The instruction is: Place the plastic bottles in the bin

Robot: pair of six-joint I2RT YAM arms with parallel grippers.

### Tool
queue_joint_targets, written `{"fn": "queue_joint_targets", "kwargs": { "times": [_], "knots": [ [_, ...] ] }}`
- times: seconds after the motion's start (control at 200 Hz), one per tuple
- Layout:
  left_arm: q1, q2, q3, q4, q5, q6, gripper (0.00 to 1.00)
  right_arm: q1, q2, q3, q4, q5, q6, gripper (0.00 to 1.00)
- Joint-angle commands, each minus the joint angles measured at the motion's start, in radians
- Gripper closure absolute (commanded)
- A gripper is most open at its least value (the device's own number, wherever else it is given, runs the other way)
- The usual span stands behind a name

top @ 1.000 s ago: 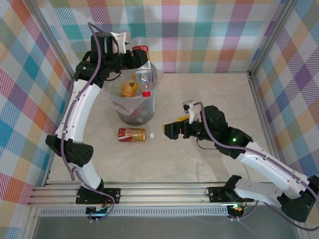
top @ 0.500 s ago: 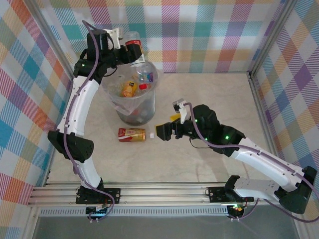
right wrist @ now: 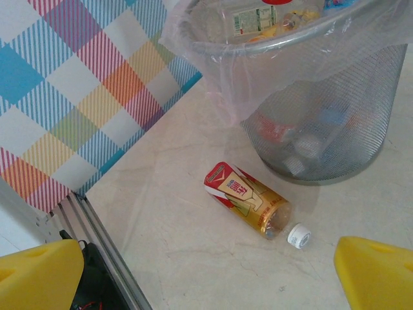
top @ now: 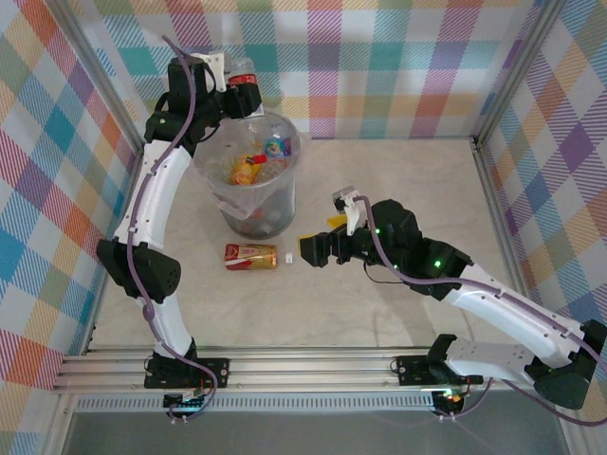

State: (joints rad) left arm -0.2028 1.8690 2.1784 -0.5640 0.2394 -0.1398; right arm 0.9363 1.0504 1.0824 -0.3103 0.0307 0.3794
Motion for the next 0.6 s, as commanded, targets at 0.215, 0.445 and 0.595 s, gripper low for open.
{"fn": "queue_joint_targets", "kwargs": {
  "times": [0.215, 0.445, 0.595],
  "knots": [
    [0.023, 0.045, -0.033, 0.163, -0.153, 0.045, 0.40, 0.006, -0.029, 0.020, -0.012, 0.030, -0.007, 0.00],
    [0.028, 0.022, -0.220, 0.336, -0.282, -0.104, 0.41, 0.008, -0.035, 0.013, -0.007, 0.034, 0.006, 0.00],
    [0.028, -0.015, -0.312, 0.384, -0.337, -0.140, 0.41, 0.009, -0.027, 0.002, 0.006, 0.031, 0.006, 0.00]
  ]
}}
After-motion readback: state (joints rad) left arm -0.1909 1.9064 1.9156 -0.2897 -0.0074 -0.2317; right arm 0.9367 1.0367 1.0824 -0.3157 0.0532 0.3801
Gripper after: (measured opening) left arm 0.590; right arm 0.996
